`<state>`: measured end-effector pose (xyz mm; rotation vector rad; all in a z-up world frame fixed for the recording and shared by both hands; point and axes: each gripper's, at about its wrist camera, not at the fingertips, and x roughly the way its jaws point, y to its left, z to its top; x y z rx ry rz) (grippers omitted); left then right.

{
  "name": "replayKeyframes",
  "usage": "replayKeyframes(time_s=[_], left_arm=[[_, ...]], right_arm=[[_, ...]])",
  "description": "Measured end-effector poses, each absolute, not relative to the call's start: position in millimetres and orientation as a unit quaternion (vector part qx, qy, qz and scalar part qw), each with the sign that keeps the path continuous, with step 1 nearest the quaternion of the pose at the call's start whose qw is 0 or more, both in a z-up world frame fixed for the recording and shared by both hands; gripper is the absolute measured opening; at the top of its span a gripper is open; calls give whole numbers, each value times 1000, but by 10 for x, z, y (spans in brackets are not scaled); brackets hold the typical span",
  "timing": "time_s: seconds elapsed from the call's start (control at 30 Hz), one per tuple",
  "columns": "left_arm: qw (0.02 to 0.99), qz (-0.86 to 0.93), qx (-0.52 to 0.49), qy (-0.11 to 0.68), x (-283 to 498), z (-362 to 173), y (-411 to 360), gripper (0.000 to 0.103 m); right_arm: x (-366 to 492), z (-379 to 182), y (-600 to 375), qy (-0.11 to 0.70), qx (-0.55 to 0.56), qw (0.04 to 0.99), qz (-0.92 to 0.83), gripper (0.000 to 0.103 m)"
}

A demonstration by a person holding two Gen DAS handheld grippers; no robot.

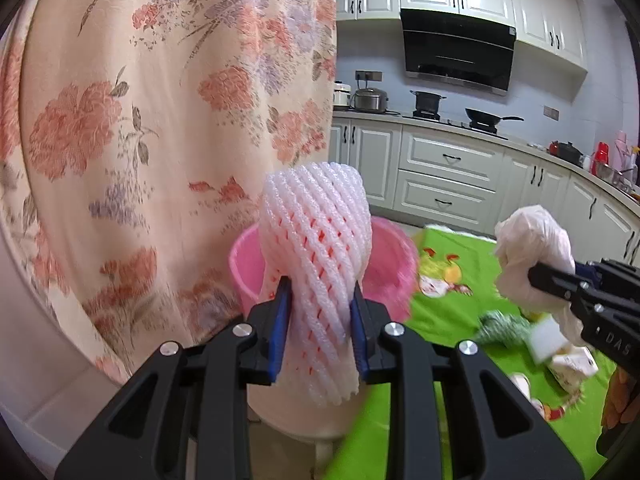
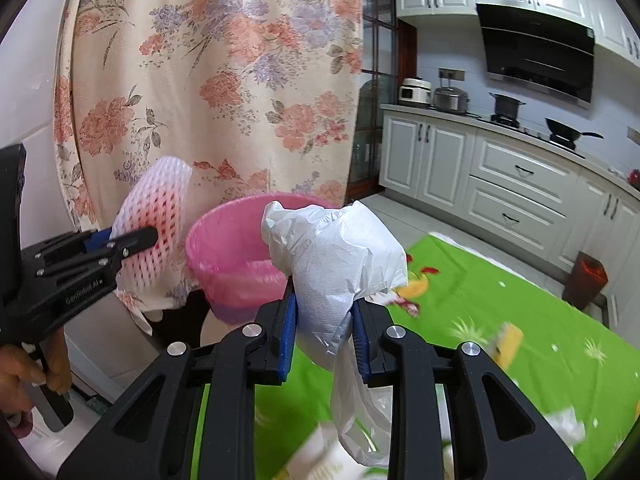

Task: Collect trash
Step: 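Carry the fruit net and plastic bag in both tools over the pink bin, then open both tools over the pink bin to drop net and bag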

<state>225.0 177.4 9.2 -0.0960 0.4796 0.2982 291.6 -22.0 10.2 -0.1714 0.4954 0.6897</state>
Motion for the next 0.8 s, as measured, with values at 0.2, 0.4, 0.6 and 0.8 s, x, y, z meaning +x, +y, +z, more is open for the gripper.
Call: replayKeyframes(time_s=[0.2, 0.4, 0.6, 0.8], left_arm=[[961, 146, -56, 228, 2553, 213, 2045, 28], [961, 139, -61, 231, 2862, 193, 2281, 29], [960, 130, -77, 237, 3128, 36, 2500, 32], [958, 127, -84, 241, 3295, -69, 2633, 34]], right_arm=[[3225, 156, 81, 245, -73, 899, 356, 26], [3491, 167, 405, 249, -75, 890, 375, 26], [3799, 142, 700, 254, -76, 879, 398, 26], [3980, 77, 853, 261, -82, 871, 407, 28]])
